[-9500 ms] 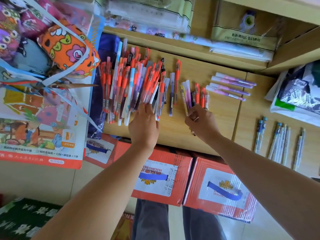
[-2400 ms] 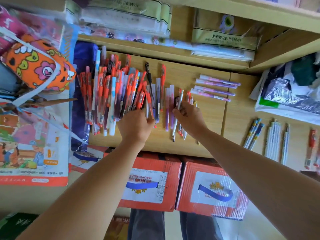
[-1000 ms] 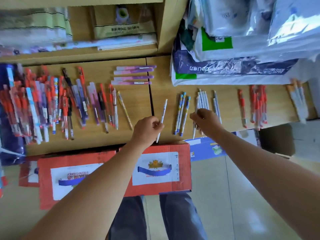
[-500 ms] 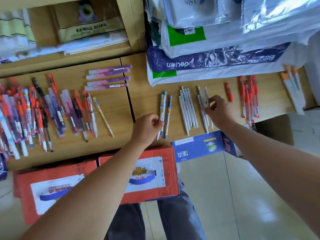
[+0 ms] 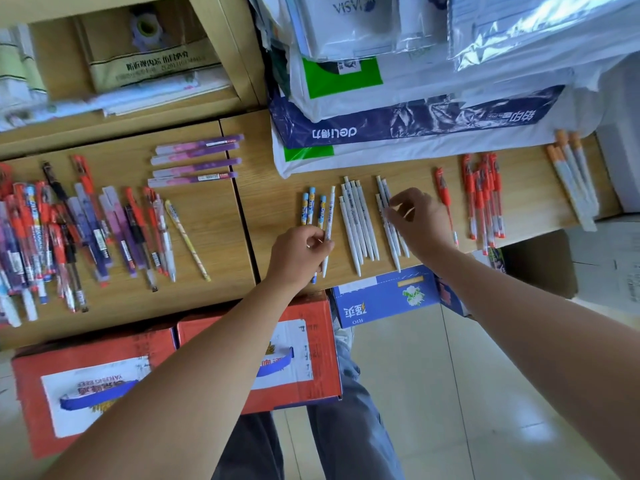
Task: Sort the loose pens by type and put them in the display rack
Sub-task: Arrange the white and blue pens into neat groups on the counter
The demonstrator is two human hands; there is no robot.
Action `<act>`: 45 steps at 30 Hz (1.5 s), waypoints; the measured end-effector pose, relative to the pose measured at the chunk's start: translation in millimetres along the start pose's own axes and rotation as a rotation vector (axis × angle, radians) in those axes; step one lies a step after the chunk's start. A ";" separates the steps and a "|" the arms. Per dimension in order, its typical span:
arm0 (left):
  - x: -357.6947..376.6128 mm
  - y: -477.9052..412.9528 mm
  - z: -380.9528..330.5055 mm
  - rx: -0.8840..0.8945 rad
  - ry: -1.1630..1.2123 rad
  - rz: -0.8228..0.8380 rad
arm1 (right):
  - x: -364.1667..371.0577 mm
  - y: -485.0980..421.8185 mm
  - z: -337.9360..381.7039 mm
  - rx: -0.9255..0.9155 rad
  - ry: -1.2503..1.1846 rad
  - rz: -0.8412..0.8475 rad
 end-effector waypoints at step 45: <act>-15.4 -14.9 8.0 -0.018 -0.345 -0.191 | 60.2 -12.7 47.2 -0.009 0.283 0.152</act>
Point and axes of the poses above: each hand's wrist, its own y-axis away from the middle knuckle, its own x-axis out of the palm, z = x × y, the point moved 9 cm from there along -y, towards the middle knuckle, and after that the axes turned 1 degree about x, right-handed, at the moved point
